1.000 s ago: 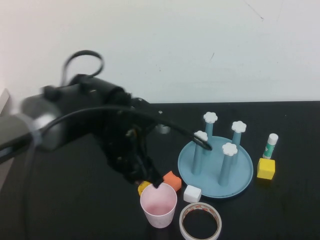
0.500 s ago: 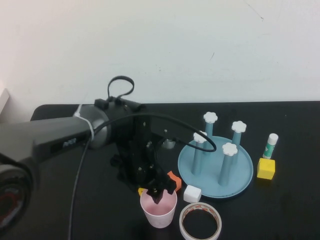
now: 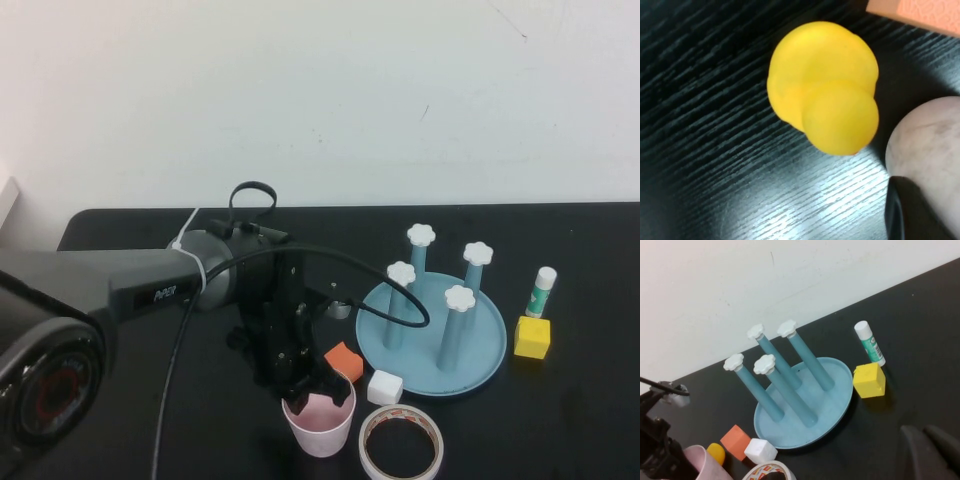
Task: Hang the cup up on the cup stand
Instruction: Pick up the cup from the table
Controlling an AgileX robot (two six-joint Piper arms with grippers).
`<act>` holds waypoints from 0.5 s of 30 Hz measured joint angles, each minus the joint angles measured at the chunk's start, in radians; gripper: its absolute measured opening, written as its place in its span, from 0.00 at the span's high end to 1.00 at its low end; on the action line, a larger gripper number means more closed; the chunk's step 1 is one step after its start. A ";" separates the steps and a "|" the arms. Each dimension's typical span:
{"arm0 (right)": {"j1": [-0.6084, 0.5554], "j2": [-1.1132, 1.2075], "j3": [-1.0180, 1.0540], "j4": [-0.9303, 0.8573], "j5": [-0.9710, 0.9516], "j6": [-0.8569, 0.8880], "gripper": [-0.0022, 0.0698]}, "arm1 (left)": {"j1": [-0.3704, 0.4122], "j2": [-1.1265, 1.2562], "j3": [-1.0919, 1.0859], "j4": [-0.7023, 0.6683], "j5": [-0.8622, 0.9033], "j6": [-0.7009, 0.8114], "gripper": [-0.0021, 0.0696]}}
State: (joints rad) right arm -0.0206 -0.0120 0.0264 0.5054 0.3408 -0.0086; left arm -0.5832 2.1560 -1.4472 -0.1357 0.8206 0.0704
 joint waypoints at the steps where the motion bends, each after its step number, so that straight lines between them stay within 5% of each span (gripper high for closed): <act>1: 0.000 0.000 0.000 0.000 0.000 -0.001 0.97 | 0.000 0.000 0.000 0.000 0.000 0.007 0.92; 8: 0.000 0.000 0.000 0.000 0.000 -0.002 0.97 | 0.000 -0.081 0.038 -0.002 -0.020 0.034 0.96; 15: 0.000 0.000 0.000 0.008 0.002 -0.003 0.97 | 0.000 -0.455 0.329 -0.013 -0.281 0.048 0.96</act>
State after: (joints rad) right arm -0.0206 -0.0120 0.0264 0.5134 0.3429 -0.0117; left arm -0.5829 1.7006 -1.1183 -0.1487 0.5398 0.1180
